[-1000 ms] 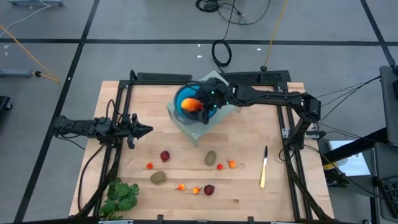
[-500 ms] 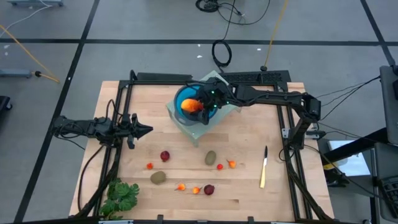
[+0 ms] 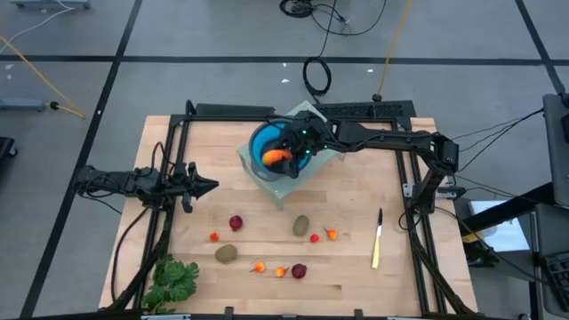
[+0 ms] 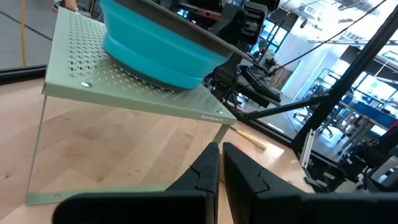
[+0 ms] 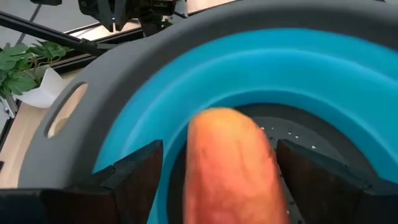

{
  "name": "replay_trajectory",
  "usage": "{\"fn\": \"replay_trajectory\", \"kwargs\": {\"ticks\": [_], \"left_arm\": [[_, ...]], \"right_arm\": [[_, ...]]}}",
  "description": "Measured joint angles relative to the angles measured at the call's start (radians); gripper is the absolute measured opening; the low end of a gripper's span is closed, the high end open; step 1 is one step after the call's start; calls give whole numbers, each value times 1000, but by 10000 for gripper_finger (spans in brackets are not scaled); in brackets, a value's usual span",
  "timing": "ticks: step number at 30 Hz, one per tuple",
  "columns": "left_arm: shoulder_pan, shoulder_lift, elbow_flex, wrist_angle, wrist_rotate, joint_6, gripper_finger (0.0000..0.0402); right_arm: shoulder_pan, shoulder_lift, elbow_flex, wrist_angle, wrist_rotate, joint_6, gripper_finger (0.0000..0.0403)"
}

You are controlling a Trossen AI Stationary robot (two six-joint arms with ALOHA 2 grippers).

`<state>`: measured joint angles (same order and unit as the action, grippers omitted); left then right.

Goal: Pick & Place Fruit
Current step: Put the kiwi into the blue strainer bowl on the shelf

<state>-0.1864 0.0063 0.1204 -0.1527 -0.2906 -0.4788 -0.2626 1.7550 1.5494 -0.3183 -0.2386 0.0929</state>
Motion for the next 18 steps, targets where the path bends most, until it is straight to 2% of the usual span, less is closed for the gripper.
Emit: {"fn": "replay_trajectory", "kwargs": {"ticks": [9,13,18], "left_arm": [[0,0,0,0,0,-1,19],[0,0,0,0,0,-1,19],[0,0,0,0,0,3,19]], "right_arm": [[0,-40,-2,75,6,-9,321],[1,-97,0,89,58,-12,312],[2,-175,0,29,59,-10,286]]}}
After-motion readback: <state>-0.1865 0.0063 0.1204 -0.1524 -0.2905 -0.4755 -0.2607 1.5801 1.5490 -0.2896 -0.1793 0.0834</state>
